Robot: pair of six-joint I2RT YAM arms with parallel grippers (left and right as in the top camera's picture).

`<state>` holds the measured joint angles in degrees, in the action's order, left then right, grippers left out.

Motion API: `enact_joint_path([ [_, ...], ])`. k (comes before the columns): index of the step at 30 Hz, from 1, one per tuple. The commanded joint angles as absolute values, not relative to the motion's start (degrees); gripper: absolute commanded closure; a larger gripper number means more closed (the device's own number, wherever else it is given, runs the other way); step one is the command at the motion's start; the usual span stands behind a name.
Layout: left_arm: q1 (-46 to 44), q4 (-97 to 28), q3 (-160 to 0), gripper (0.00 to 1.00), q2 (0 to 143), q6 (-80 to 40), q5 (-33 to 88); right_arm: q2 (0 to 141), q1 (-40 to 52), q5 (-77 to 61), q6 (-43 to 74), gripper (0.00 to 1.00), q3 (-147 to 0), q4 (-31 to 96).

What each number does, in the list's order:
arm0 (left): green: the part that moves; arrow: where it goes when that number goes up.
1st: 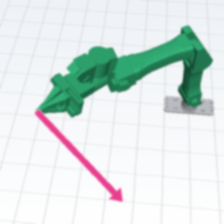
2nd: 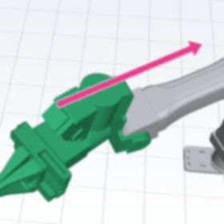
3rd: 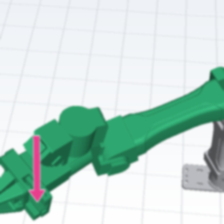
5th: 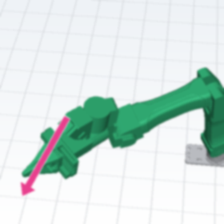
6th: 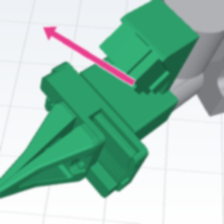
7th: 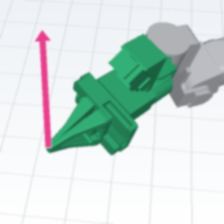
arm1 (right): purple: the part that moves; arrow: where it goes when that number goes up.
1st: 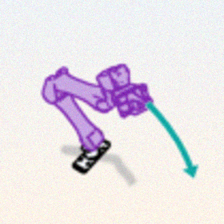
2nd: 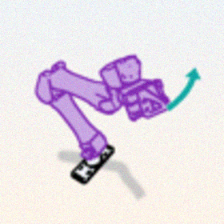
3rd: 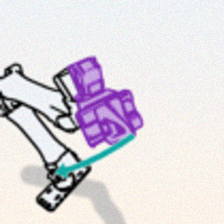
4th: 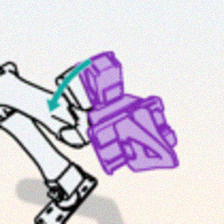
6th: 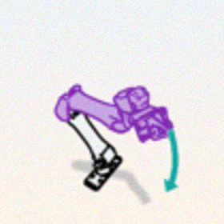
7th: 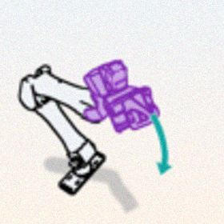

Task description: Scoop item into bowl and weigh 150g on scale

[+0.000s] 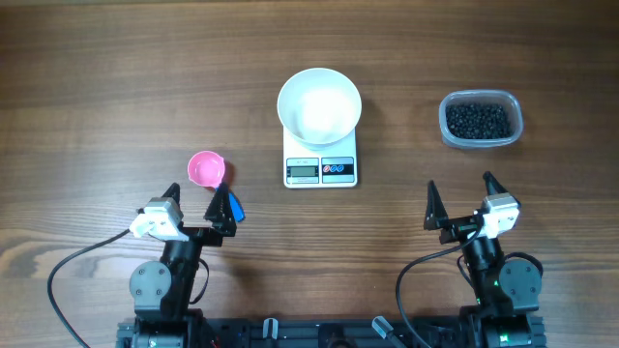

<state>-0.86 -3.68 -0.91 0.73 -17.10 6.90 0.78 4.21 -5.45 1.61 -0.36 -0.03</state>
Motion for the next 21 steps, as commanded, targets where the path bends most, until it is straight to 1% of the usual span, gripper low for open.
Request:
enact_joint_path([
  [1,-1.28,-2.76,-0.34,0.0,0.49,-17.19,5.89,0.21,4.12,-4.45,1.5,0.0,-0.3,-0.19],
  [8,-1.28,-3.73,-1.96,0.0,0.49,-17.19,7.18,0.21,4.12,-4.47,1.52,0.0,-0.3,-0.19],
  [11,-1.28,-7.64,-5.89,0.0,0.49,-17.17,5.26,0.21,4.12,-4.45,1.5,0.01,-0.3,-0.19],
  [14,-1.28,-15.51,-11.2,0.0,1.56,-17.17,1.91,0.21,4.12,-4.45,1.52,0.0,-0.3,-0.19],
  [16,-1.28,-20.53,-15.77,0.0,4.08,-17.17,0.25,0.21,4.12,-4.45,1.5,0.0,-0.3,-0.19],
  [19,-1.28,-23.92,-21.58,0.0,9.39,-17.19,-0.12,0.21,4.12,-4.45,1.5,0.01,-0.3,-0.19],
  [21,-1.26,-26.94,-27.94,0.0,16.95,-17.21,-0.36,0.21,4.12,-4.45,1.5,0.0,-0.3,-0.19],
])
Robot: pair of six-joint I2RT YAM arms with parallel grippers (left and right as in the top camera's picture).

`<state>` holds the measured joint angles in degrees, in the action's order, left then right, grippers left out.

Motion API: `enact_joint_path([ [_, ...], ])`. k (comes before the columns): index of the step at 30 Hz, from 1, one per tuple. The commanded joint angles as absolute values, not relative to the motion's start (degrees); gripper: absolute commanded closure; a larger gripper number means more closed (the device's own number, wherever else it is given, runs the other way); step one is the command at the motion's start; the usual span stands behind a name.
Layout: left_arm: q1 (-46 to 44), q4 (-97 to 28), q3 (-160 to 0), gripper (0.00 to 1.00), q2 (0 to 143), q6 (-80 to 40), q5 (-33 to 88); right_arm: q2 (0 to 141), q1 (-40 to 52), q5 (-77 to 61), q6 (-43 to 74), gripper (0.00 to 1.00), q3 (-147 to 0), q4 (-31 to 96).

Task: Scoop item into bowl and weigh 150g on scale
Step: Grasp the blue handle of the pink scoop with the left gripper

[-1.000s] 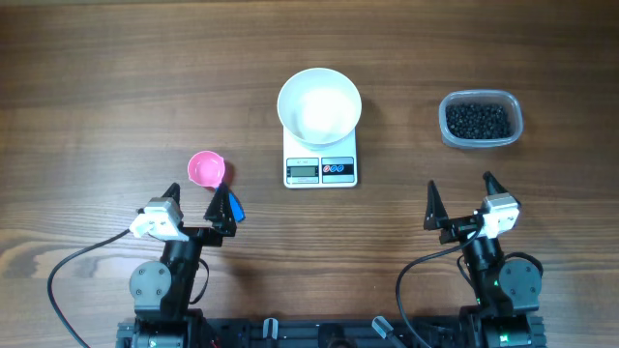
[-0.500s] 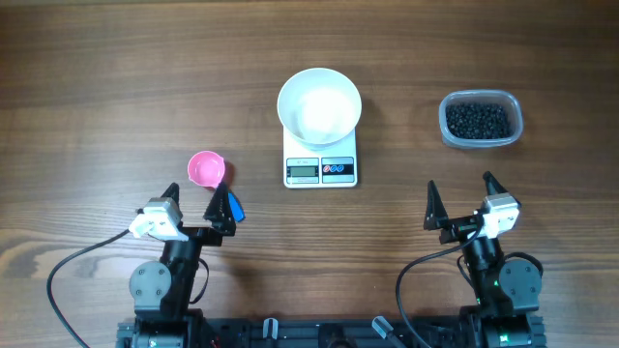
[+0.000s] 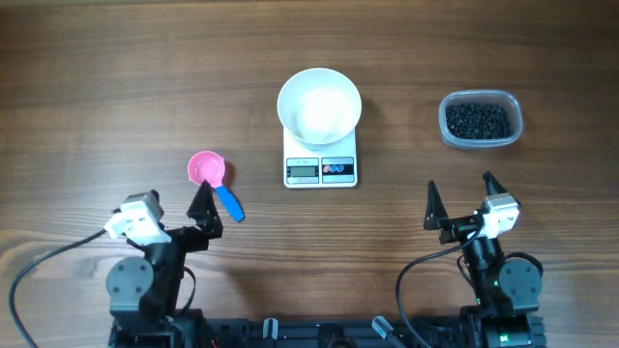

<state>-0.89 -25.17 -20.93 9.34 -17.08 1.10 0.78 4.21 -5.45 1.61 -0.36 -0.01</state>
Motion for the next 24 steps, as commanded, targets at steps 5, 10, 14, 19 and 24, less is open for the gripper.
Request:
enact_joint_path([
  [5,-1.28,-34.26,-41.1,0.0,35.05,-17.19,-0.93,0.21,4.12,-4.45,1.5,0.0,-0.3,-0.19],
  [10,-1.28,-34.17,-44.75,0.0,42.65,-17.21,-0.49,0.21,4.12,-4.47,1.5,0.0,-0.3,-0.19],
  [14,-1.28,-34.13,-44.75,0.0,43.05,-17.21,-0.49,0.21,4.12,-4.45,1.5,0.0,-0.3,-0.19],
  [19,-1.28,-34.15,-44.75,0.0,43.03,-17.19,-0.51,0.21,4.12,-4.47,1.52,0.0,-0.3,-0.19],
  [24,-1.28,-34.15,-44.75,0.0,43.05,-17.19,-0.51,0.43,4.12,-4.45,1.52,0.0,-0.3,-0.16],
])
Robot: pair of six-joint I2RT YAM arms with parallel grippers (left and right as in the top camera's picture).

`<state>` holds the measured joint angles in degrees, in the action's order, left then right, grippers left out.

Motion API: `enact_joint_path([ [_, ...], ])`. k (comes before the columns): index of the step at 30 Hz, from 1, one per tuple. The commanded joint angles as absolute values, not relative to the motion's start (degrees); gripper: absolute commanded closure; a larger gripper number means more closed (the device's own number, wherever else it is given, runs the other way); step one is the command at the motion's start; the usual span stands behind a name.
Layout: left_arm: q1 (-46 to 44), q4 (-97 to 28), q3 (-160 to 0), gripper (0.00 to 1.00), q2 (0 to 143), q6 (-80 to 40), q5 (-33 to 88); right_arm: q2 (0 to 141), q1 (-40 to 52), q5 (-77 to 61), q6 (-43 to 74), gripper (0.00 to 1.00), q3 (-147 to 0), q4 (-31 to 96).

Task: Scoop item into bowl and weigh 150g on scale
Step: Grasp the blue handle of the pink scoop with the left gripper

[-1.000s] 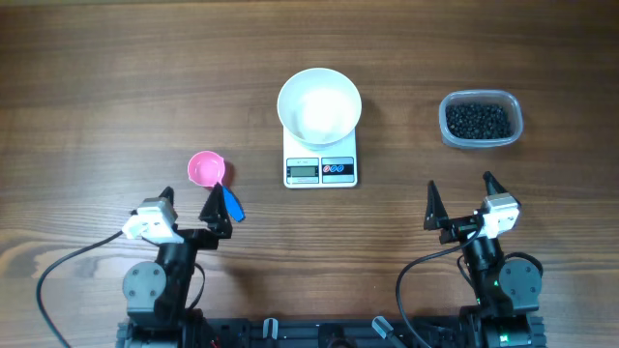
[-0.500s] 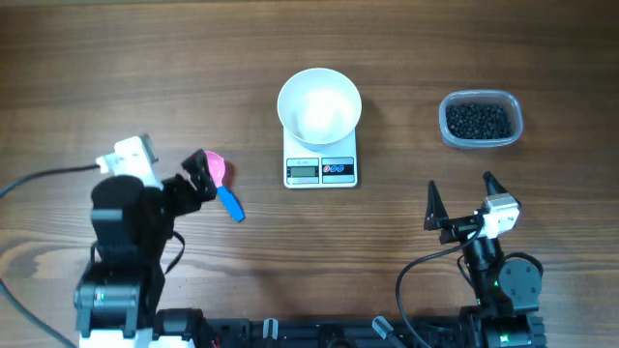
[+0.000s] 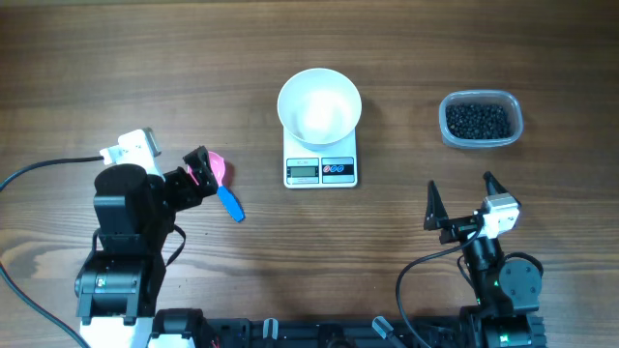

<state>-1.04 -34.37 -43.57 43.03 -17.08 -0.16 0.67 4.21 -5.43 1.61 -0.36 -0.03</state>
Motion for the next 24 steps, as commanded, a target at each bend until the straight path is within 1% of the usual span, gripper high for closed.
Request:
enact_joint_path([
  [1,-1.28,-34.15,-44.75,0.0,43.05,-17.19,-0.51,0.43,4.12,-4.45,1.52,0.0,-0.3,-0.16],
  [5,-1.28,-34.13,-44.75,0.0,43.05,-17.21,0.4,0.43,4.12,-4.45,1.52,0.0,-0.3,-0.16],
  [7,-1.28,-34.11,-44.75,0.0,43.09,-17.21,6.85,0.43,4.12,-4.45,1.52,0.0,-0.3,-0.16],
  [9,-1.28,-34.17,-44.75,0.0,43.38,-17.17,9.61,0.43,4.12,-4.45,1.52,0.0,-0.3,-0.16],
  [12,-1.28,-33.93,-44.75,0.0,44.91,-17.61,6.48,0.43,4.12,-4.45,1.52,0.0,-0.3,-0.16],
  [13,-1.28,-34.44,-44.75,0.0,46.0,-20.82,4.29,0.43,4.12,-4.47,1.52,0.0,-0.3,-0.16],
  [14,-1.28,-35.55,-44.73,0.0,48.25,-27.51,-0.12,0.43,4.12,-4.45,1.52,0.0,-0.3,-0.16],
  [16,-1.28,-36.6,-44.75,0.0,52.64,-32.84,-2.96,0.43,4.12,-4.45,1.5,0.0,-0.3,-0.16],
  [19,-1.28,-35.79,-44.75,0.0,61.82,-33.93,-3.55,0.43,4.12,-4.45,1.52,0.0,-0.3,-0.16],
  [24,-1.21,-30.76,-44.75,0.0,78.78,-35.42,-4.51,0.43,4.12,-4.45,1.52,0.0,-0.3,-0.16],
])
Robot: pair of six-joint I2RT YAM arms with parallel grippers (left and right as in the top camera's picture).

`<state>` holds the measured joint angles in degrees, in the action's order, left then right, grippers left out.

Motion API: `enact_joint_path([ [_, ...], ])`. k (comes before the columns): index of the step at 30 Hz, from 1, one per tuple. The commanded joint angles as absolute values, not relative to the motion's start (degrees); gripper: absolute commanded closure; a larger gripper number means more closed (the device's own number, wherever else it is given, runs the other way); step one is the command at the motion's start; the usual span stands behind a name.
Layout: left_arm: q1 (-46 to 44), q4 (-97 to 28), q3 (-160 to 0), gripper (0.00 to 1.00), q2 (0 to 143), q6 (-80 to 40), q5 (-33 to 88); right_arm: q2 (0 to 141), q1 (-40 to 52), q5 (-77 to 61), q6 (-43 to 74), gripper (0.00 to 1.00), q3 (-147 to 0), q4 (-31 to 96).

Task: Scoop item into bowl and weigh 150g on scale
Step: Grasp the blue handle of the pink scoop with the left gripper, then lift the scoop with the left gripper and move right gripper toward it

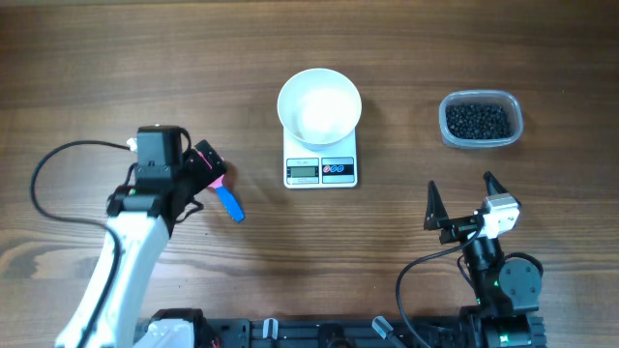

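Note:
The pink scoop [221, 174] with its blue handle [230, 203] lies on the table left of the scale; most of its cup is hidden under my left gripper [200, 176]. That gripper points right and looks open, one finger above the cup and one below it. An empty white bowl [319, 104] stands on the white scale [321, 166]. A clear tub of small dark items [481, 119] sits at the back right. My right gripper [460, 186] is open near the front right, with nothing between its fingers.
Bare wooden table [116, 58] lies all round. A black cable [48, 169] loops off the left arm at the left side. The arm bases stand at the front edge.
The left arm has stretched further forward and its wrist has turned, so the gripper now sits lower over the scoop's cup. Scoop, bowl, scale, tub and right arm are where they were.
My left gripper stood open near the front, just below the scoop. It then sat further left of the handle, later rose beside the pink cup, and now covers most of that cup. The right arm stayed parked and open throughout.

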<state>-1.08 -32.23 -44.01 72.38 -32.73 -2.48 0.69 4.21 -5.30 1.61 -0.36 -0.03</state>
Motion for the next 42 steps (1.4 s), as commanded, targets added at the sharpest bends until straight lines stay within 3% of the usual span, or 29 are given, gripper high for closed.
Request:
enact_joint_path([
  [1,-1.21,-30.04,-44.75,0.0,81.28,-37.1,-6.04,0.43,4.12,-4.45,1.52,0.0,-0.3,-0.16],
  [3,-1.21,-27.59,-44.75,0.0,86.26,-38.74,-8.01,0.43,4.12,-4.45,1.52,0.0,-0.3,-0.16],
  [8,-1.21,-22.35,-44.62,0.23,93.12,-38.87,-8.05,0.43,4.12,-4.45,1.5,0.0,-0.3,-0.16],
  [11,-1.23,-20.6,-44.58,0.27,94.52,-38.87,-8.03,0.43,4.12,-4.45,1.52,0.0,-0.3,-0.16],
  [13,-1.23,-20.27,-44.58,0.0,94.52,-38.87,-8.01,0.43,4.12,-4.47,1.52,0.0,-0.3,-0.16],
  [14,-1.23,-20.34,-44.58,0.13,94.52,-38.83,-8.01,0.43,4.12,-4.45,1.52,0.0,-0.3,-0.16],
  [16,-1.23,-20.05,-44.58,0.2,94.52,-38.87,-8.01,0.43,4.12,-4.45,1.5,0.0,-0.3,-0.16],
  [17,-1.23,-20.25,-44.58,0.31,94.52,-38.87,-7.75,0.43,4.12,-4.45,1.5,0.0,-0.3,-0.16],
  [19,-1.23,-20.36,-44.58,0.38,94.52,-38.87,-5.78,0.43,4.12,-4.45,1.52,0.0,-0.3,-0.16],
  [21,-1.23,-20.36,-44.58,0.54,94.52,-38.89,-4.29,0.43,4.12,-4.47,1.52,0.0,-0.3,-0.16],
  [22,-1.23,-20.34,-44.58,0.55,94.52,-38.92,-3.27,0.43,4.12,-4.45,1.5,0.0,-0.3,-0.16],
  [27,-1.23,-19.92,-44.58,0.96,94.52,-44.23,-2.87,0.43,4.12,-4.45,1.52,0.0,-0.3,-0.16],
  [32,-1.21,-21.04,-44.91,0.96,90.54,-53.32,-5.98,0.43,4.12,-4.47,1.5,0.0,-0.3,-0.16],
  [37,-0.67,-30.04,-46.81,0.96,71.31,-62.24,-7.16,0.43,4.12,-4.45,1.52,0.0,-0.3,-0.19],
  [42,-0.62,-36.32,-46.78,0.96,49.23,-61.93,-7.14,0.43,4.12,-4.45,1.5,0.01,-0.3,-0.16],
])
